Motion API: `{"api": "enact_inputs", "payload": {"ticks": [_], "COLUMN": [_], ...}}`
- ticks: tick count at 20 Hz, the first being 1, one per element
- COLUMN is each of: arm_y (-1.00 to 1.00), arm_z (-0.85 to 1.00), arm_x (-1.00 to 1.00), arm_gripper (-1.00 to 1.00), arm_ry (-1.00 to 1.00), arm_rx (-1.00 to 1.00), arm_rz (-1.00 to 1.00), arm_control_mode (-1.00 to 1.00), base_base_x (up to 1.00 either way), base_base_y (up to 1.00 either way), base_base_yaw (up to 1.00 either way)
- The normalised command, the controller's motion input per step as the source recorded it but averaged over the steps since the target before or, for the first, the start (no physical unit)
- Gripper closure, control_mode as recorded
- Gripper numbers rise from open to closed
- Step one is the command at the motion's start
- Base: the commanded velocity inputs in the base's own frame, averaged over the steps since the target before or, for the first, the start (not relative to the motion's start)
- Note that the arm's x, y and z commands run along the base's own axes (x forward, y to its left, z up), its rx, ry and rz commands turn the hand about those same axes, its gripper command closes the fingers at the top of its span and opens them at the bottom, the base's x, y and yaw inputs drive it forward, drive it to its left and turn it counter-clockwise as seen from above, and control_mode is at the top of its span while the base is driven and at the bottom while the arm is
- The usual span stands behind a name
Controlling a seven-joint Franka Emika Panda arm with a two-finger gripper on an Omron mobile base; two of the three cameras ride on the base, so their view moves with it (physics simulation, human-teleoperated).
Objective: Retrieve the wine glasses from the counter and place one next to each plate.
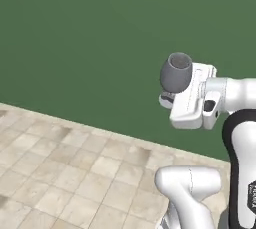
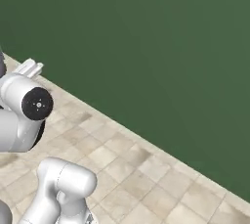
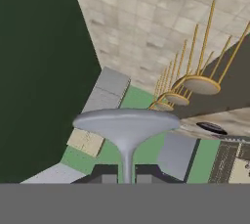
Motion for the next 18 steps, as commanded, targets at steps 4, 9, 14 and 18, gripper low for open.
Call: {"api": "enact_inputs", "payload": {"ticks": [4,9,14,18], "arm_y": [0.00,0.00,0.00,0.00], "arm_z": [0.00,0.00,0.00,0.00], "arm_x": [0.00,0.00,0.00,0.00], "arm_gripper": [1.00,1.00,1.00,1.00], "arm_ry": [0.00,0.00,0.00,0.00], "arm_rx": [0.00,0.00,0.00,0.00], "arm_rz": [0.00,0.00,0.00,0.00], "arm_control_mode": [1.00,1.00,1.00,1.00], "base_base_x": [0.00,0.00,0.00,0.03], "base_base_y": [0.00,-0.01,0.00,-0.63], "base_base_yaw": [1.00,1.00,1.00,0.68]}}
